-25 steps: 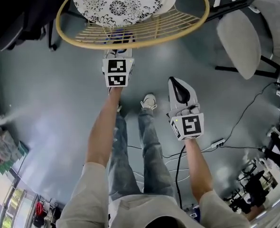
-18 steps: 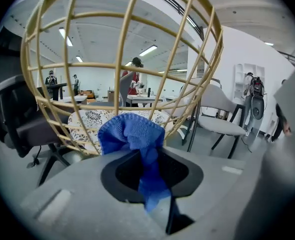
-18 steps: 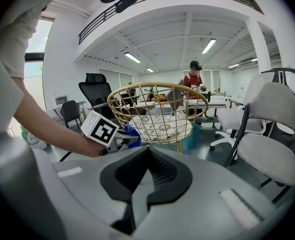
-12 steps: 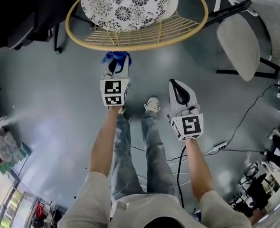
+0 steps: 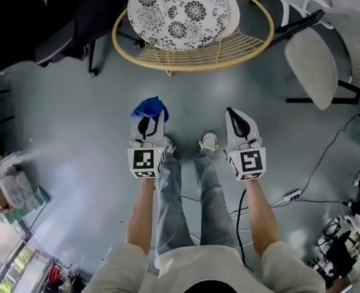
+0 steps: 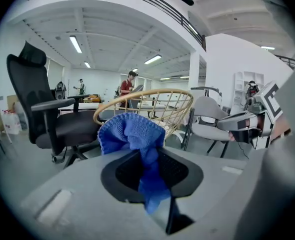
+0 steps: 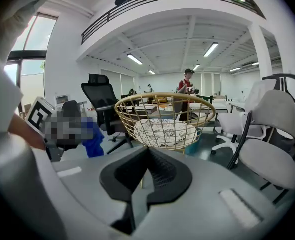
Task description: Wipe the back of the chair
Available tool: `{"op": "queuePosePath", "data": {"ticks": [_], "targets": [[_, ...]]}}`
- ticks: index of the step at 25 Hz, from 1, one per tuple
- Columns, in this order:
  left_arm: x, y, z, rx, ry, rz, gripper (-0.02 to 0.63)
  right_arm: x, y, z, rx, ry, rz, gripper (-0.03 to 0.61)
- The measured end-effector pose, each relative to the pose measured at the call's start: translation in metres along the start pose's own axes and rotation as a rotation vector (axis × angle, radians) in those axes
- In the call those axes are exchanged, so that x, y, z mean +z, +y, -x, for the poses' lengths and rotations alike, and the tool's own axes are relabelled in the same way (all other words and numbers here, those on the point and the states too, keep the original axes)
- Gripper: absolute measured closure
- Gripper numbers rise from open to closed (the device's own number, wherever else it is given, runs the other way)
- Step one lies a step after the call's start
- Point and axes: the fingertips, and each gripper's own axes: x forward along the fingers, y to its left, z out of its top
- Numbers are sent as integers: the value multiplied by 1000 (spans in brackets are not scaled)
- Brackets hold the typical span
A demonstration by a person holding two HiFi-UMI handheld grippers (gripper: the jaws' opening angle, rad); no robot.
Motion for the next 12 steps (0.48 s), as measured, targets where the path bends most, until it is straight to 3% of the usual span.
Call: {"op": "queuePosePath", "data": {"ticks": [7, 12], "targets": [[31, 4, 52, 29, -8, 11, 535, 27, 13, 18, -4, -5, -9, 578], [79, 13, 71, 46, -60, 22, 537, 66, 8, 31, -47, -39, -23, 578]]}}
